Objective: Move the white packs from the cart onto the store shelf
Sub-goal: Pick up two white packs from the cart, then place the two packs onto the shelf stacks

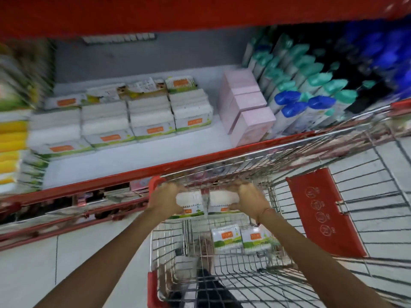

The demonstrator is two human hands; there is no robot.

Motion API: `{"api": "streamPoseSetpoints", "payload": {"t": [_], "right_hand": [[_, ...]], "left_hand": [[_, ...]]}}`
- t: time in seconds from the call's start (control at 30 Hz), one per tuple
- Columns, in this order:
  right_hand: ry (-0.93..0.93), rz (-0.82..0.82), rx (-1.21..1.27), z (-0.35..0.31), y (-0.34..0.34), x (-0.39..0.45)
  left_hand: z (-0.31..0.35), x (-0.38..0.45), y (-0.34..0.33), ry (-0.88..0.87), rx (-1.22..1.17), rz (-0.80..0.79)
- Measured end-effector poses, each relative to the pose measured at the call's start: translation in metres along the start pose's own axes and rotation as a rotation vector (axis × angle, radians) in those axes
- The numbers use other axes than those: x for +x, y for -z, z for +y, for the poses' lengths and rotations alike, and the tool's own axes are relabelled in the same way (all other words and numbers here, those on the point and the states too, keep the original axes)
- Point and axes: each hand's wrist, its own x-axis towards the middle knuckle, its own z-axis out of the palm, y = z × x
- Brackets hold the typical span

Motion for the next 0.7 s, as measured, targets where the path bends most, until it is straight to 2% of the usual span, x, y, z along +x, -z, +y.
{"api": "streamPoseSetpoints", "payload": {"t": [0.2, 0.37, 0.57, 0.7], "right_hand": [[0.147, 0.216, 0.022, -0.061, 0.077, -0.034], [0.247, 0.297, -0.010, -0.125, 0.117, -0.032], [0.324, 0.385, 0.022, -0.197, 0.130, -0.002], [0.345, 0.357, -0.001, -0.248, 0.121, 0.020]], "left_hand": [[-0.022, -0.049, 0.071, -0.040, -0.114, 0.190], [-0.057, -0.073, 0.125, -0.005, -0.133, 0.328], [-0.111, -0.085, 0.166, 0.068, -0.069, 0.460], [-0.153, -0.088, 0.179, 0.177, 0.024, 0.475]]}}
